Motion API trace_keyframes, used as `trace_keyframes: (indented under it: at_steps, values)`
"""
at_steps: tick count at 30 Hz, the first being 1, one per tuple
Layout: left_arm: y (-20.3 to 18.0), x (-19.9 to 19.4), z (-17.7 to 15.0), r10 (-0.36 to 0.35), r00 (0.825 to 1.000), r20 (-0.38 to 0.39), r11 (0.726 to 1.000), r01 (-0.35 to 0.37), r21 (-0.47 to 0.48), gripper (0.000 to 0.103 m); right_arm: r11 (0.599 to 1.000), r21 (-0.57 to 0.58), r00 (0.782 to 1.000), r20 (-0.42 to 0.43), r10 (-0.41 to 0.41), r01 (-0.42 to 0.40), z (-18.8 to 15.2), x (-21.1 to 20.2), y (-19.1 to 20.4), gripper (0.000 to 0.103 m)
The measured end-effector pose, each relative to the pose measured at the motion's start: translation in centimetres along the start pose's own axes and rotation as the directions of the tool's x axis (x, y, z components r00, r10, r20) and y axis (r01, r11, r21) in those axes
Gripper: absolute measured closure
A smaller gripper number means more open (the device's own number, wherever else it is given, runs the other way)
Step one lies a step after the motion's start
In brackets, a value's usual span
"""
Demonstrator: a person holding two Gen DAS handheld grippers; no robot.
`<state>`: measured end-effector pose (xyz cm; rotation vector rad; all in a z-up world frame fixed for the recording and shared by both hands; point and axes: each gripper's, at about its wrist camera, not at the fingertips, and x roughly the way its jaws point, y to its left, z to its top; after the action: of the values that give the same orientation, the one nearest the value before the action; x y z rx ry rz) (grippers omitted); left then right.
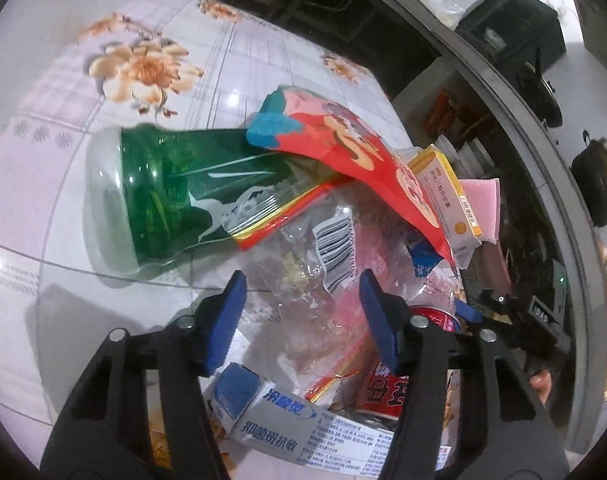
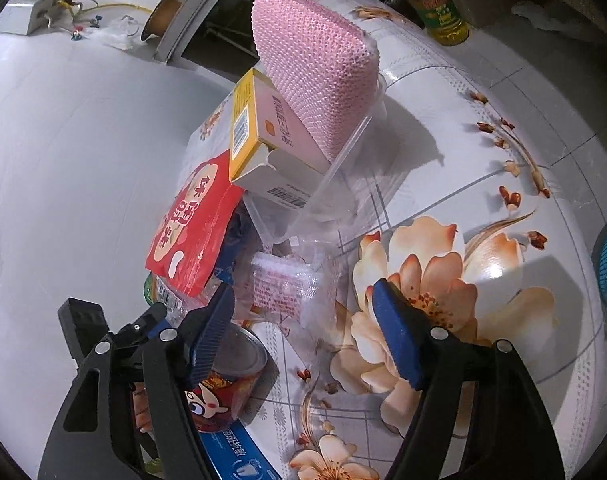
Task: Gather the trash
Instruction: 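Grasp a clear plastic strip with the left tool while the right tool grasps a plastic bag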
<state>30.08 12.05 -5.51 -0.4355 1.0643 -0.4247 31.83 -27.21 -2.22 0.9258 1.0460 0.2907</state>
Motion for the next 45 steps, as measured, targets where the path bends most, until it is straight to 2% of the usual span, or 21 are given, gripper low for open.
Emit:
trace_keyframes:
  at_steps: [4, 9, 16, 19, 31, 45]
  values:
    - [0.9, 0.2, -0.1, -0.02, 1.0, -0.003, 0.999, 0.019, -0.047, 0.066, 1.0, 0.005, 1.0, -0.018, 0.005, -0.005, 0.2, 0.7, 0.1, 0.042]
    - [1.3, -0.4, -0.4, -0.041, 0.999, 0.018, 0.997, 0.042, -0.066, 0.081, 1.0, -0.008, 0.999, -0.045, -0.002, 0.001, -0.2, 1.2, 0.5, 0.055]
    - [1.1, -1.6, -0.7, -0.067, 0.996, 0.063, 0.996, 0.07, -0.052, 0.089, 1.0, -0.008, 0.998, -0.062, -0.008, 0.007, -0.7, 1.3, 0.6, 0.076]
    - [0.9, -2.2, -0.9, -0.075, 0.994, 0.081, 0.996, 0.079, -0.042, 0.09, 1.0, -0.007, 0.999, -0.053, -0.009, 0.009, -0.9, 1.0, 0.6, 0.082]
    - [0.0, -6.0, -2.3, -0.107, 0.979, 0.174, 0.994, 0.108, 0.004, 0.097, 1.0, 0.014, 1.0, 0.011, 0.022, -0.022, -3.0, -2.1, -0.4, 0.09]
    - [-2.6, -12.7, -4.3, -0.144, 0.935, 0.325, 0.985, 0.104, 0.136, 0.098, 0.998, 0.003, 0.995, 0.082, 0.06, -0.06, -5.2, -5.9, 0.0, 0.091]
